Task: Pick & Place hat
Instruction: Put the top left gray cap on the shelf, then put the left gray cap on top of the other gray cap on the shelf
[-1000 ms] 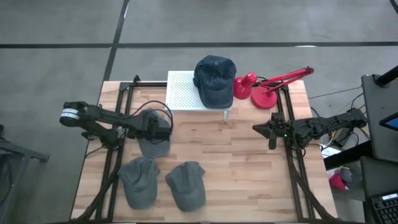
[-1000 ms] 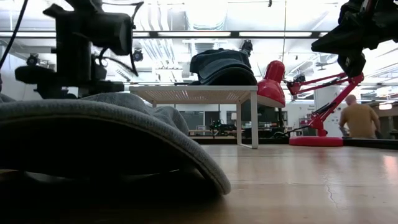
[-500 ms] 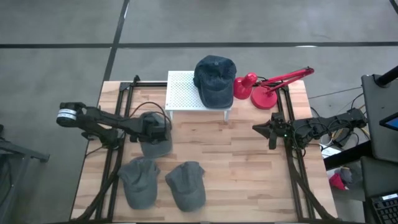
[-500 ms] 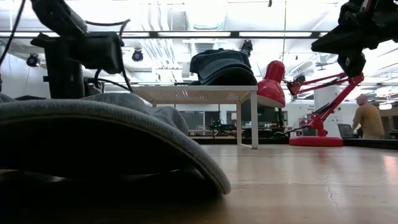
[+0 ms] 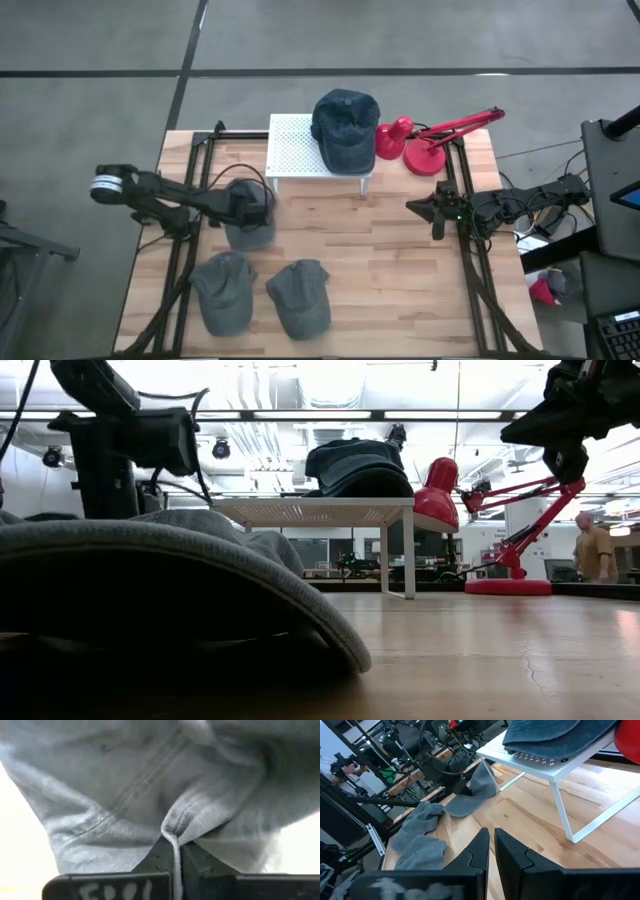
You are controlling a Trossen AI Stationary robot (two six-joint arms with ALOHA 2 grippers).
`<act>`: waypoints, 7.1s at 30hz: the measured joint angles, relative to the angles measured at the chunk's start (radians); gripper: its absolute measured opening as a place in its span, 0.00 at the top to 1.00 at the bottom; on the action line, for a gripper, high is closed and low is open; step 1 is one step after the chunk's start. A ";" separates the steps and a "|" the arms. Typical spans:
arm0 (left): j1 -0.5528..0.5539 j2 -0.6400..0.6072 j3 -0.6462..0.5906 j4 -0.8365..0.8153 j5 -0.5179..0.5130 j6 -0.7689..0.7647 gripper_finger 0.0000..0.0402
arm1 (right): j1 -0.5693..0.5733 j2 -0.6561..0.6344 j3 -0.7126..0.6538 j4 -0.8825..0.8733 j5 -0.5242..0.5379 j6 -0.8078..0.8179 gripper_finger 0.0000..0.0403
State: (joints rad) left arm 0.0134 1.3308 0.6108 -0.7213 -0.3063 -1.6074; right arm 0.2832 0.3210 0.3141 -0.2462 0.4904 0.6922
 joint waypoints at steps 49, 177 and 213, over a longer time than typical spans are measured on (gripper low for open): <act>0.138 0.134 0.925 -0.534 -0.795 0.416 1.00 | 0.000 0.000 0.000 -0.002 0.007 0.001 0.93; 0.267 0.161 0.941 -0.198 -0.261 0.954 0.53 | 0.000 0.000 0.000 -0.002 0.003 0.007 0.93; -0.347 -0.006 0.937 -0.788 0.231 -0.024 0.53 | 0.000 0.000 0.000 -0.002 0.003 0.007 0.93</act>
State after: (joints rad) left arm -0.3337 1.3248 1.5481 -1.5092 -0.0755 -1.6318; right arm 0.2832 0.3210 0.3145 -0.2481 0.4934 0.6994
